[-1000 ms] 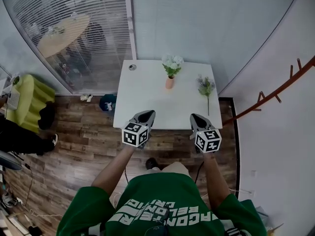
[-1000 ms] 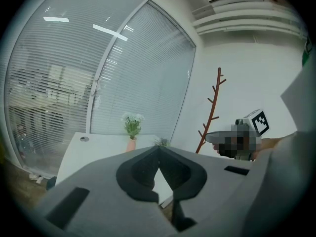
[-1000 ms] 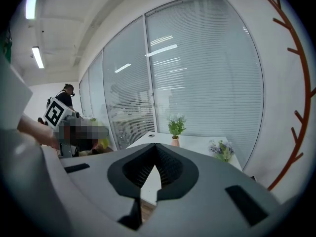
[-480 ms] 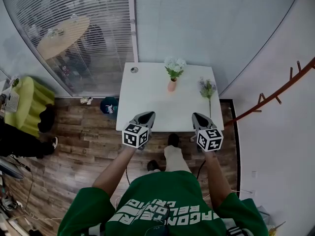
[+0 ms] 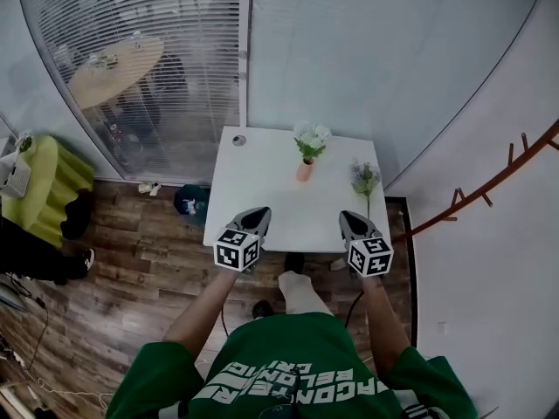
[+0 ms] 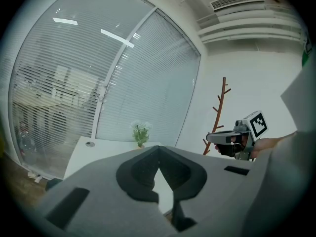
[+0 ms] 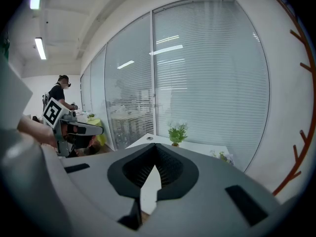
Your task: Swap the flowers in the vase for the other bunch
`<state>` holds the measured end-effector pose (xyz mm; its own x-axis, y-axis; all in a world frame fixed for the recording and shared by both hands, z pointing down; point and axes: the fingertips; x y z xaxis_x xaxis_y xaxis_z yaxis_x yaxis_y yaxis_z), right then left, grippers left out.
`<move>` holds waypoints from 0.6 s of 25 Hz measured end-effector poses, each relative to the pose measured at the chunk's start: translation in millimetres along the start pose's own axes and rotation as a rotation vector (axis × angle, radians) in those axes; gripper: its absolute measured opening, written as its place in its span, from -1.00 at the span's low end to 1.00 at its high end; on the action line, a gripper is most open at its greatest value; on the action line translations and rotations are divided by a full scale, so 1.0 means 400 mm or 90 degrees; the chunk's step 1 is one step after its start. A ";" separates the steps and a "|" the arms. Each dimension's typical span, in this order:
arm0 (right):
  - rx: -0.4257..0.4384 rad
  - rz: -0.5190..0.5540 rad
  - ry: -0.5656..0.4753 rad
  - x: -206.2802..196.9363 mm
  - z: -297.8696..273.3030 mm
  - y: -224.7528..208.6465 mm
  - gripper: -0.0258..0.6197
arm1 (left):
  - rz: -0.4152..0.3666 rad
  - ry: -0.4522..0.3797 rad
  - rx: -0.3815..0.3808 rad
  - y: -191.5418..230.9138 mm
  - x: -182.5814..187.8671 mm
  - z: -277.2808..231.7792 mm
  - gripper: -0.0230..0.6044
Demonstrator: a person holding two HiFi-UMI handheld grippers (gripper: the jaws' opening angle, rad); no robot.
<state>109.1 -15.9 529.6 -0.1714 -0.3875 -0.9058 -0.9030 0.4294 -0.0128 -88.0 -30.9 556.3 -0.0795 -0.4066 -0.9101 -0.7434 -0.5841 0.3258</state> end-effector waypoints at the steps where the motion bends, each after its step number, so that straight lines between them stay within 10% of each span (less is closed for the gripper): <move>1: 0.001 0.002 -0.002 0.007 -0.007 -0.001 -0.88 | 0.001 -0.001 0.003 0.008 0.003 -0.001 -0.90; 15: 0.035 -0.013 0.000 0.034 -0.172 -0.070 -0.88 | 0.003 0.005 0.029 0.093 0.061 -0.122 -0.90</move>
<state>105.1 -89.4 546.7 -0.1534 -0.3966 -0.9051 -0.8834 0.4654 -0.0542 -85.3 -96.9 558.7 -0.0775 -0.4154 -0.9063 -0.7728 -0.5493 0.3178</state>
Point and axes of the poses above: the fingertips, and each gripper's own axes: z backward along the fingers, y to its left, x out of its top, and after that the axes turned 2 degrees about y, right-handed
